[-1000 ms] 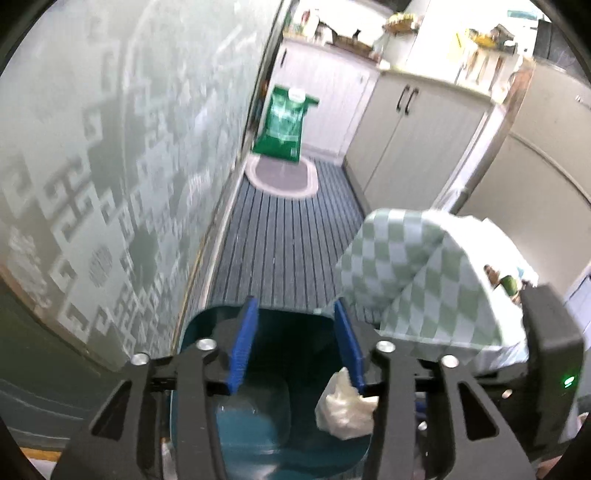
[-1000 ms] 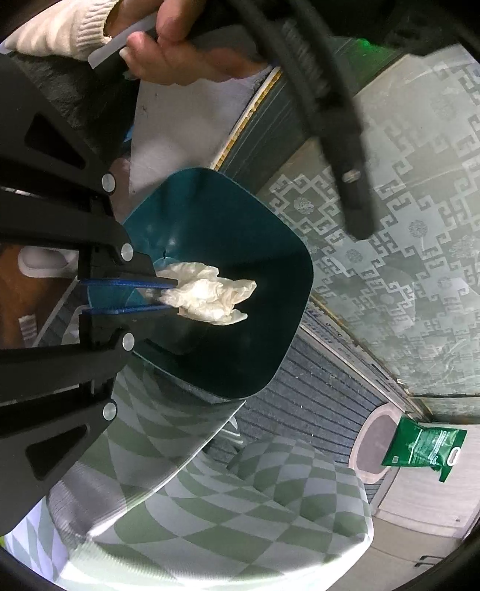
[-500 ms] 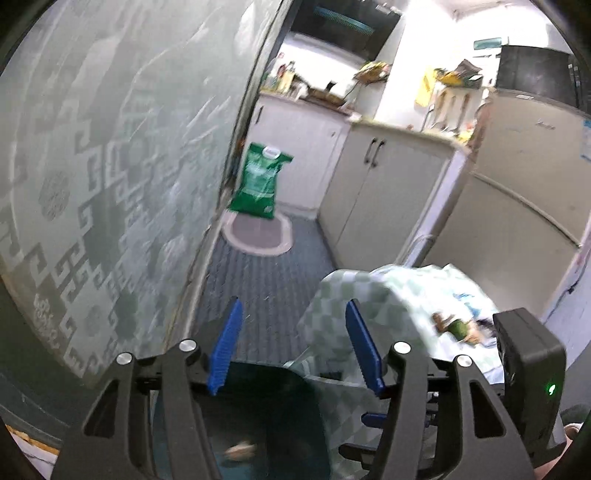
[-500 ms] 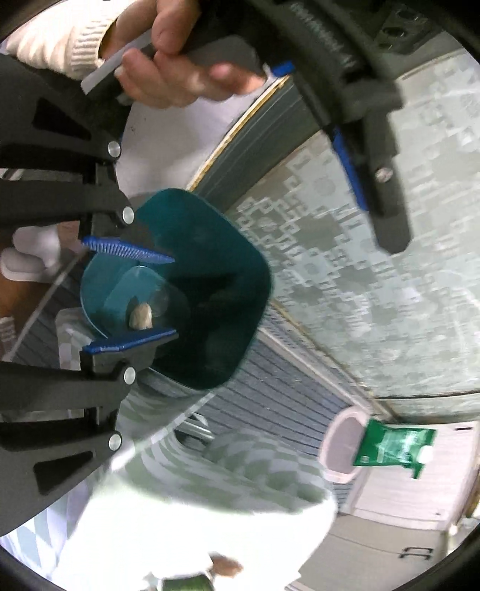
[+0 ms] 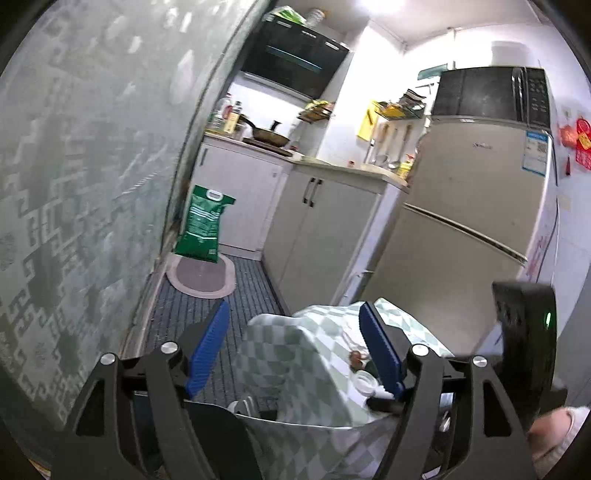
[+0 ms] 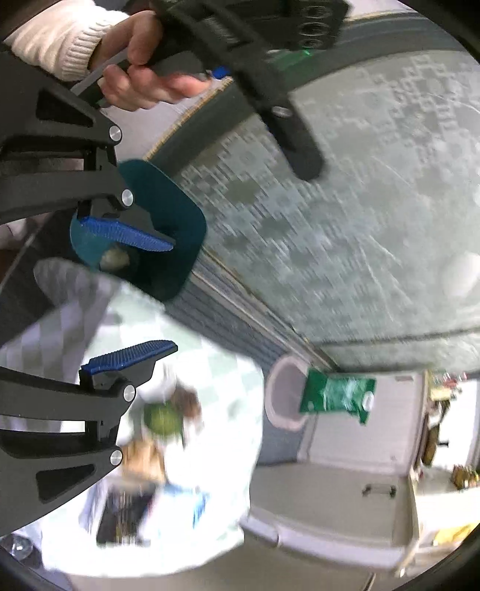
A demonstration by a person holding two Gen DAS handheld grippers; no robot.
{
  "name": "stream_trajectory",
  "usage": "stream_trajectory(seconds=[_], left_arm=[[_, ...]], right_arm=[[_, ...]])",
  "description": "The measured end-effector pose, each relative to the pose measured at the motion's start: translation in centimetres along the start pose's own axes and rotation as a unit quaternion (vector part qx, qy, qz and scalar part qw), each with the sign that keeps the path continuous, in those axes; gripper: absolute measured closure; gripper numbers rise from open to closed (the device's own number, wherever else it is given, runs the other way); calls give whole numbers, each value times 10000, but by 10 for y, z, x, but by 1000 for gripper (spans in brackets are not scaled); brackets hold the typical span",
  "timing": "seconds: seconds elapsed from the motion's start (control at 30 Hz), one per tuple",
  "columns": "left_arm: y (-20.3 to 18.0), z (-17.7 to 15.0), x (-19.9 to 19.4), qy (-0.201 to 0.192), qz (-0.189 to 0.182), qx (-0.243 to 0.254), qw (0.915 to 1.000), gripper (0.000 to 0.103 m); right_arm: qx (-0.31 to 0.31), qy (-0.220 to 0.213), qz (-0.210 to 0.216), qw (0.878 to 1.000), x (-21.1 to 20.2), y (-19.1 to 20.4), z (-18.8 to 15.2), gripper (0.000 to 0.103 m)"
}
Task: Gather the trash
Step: 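Return both tools to the table, then grasp the white lid with the left gripper while the right gripper grasps the blue tissue pack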
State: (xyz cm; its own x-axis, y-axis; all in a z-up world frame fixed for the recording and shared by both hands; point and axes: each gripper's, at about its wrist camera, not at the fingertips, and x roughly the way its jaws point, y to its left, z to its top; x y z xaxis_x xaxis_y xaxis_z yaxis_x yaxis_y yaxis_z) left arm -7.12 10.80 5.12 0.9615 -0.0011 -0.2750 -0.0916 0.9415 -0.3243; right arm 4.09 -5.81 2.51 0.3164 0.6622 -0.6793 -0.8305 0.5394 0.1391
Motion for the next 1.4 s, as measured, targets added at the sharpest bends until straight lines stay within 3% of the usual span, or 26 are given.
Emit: stream_trajectory(seconds=[0.3,0.67,0.87,1.0,1.1,1.23,1.4], left_arm=[[-43,-26,40,801,-270,753,9936,24],[-100,-60,81,1352,-404,1683,9756,27],[-106,-75,102,1630,-88,1863,9688,34],[-102,-83,118,1882,156,1846,9645,46],[-103,-84,122,1856,190,1881,9643,49],[-104,-85,125,1903,274,1901,9628,67],[-104,-83,128,1945,251,1831,9633,70]], right_arm=[[715,-565,-594,9941,-54,-62,2,35],[1102,-711,-825,9879,-81,-103,-17,33],[1243,-788,-901,9850,-94,-118,-25,33],[1339,-837,-924,9831,-100,-126,-28,33],[1351,-885,-970,9821,-104,-128,-29,32],[1348,-842,-1027,9819,-101,-130,-31,30],[1306,-680,-1085,9831,-84,-129,-30,24]])
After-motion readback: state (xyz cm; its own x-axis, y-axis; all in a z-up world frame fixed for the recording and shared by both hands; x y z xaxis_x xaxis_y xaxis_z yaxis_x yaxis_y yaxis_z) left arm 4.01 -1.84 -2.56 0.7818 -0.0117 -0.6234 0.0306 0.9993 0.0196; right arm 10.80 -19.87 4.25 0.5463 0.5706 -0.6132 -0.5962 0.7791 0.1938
